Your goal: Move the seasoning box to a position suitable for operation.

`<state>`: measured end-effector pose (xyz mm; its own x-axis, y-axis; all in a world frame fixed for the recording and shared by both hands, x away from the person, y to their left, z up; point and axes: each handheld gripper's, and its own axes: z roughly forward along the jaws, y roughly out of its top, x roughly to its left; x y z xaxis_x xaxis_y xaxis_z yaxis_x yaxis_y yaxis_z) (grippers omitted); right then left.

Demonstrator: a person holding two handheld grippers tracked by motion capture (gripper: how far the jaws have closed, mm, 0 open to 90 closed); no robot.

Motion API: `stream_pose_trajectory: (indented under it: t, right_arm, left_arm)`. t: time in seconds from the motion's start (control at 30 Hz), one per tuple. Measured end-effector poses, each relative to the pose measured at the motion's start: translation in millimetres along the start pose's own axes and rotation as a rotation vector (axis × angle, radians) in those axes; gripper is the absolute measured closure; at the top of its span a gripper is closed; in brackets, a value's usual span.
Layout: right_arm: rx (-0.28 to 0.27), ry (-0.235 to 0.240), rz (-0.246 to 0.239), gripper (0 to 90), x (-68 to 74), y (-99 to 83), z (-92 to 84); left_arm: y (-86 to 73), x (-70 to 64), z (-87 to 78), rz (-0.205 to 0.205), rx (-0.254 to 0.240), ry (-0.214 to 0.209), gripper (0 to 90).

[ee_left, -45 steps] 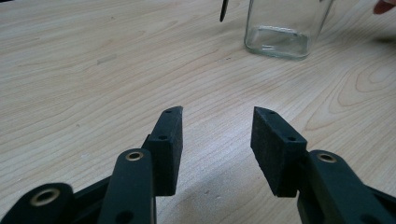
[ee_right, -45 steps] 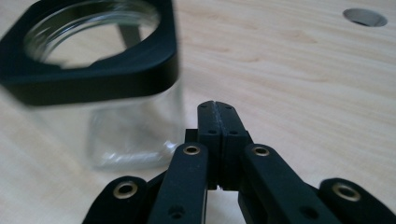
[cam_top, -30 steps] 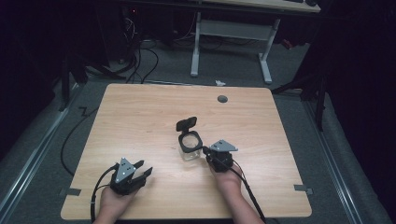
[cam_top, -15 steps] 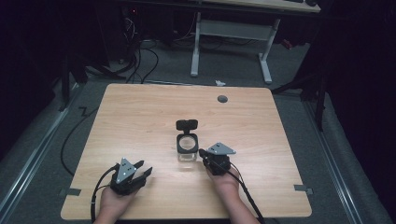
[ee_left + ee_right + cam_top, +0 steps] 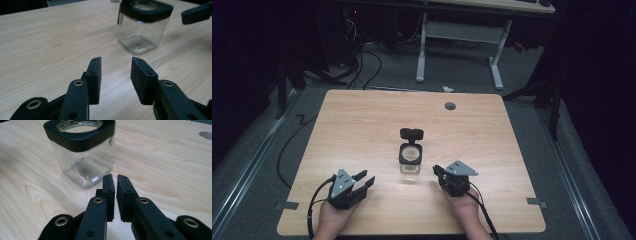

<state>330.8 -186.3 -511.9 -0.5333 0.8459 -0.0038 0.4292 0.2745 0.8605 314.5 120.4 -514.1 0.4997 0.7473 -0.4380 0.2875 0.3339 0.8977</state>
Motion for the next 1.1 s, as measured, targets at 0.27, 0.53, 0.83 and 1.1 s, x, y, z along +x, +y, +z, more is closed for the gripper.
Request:
stream_pose_trajectory:
  t: [0.27,0.53,0.83,1.1]
  right_arm:
    - [-0.036,-0.001,0.056,79.6,-11.4,-15.8,-19.3]
    - [-0.027,-0.007,0.012,77.9,-6.5,-19.5,-17.8]
    - [-0.035,-0.008,0.028,78.2,-5.5,-19.5,-18.5]
    - [-0.055,0.008,0.066,86.8,-9.3,-9.4,-11.1]
  left_arm:
    - [-20.0,-33.4,34.5,0.007,0.098,-0.067,71.0]
    - [-36.4,-53.7,72.7,-0.015,0.168,-0.082,79.1]
    - [-41.0,-62.9,101.8,-0.024,0.189,-0.062,87.5]
    - [-40.0,-62.5,95.3,-0.033,0.173,-0.079,85.2]
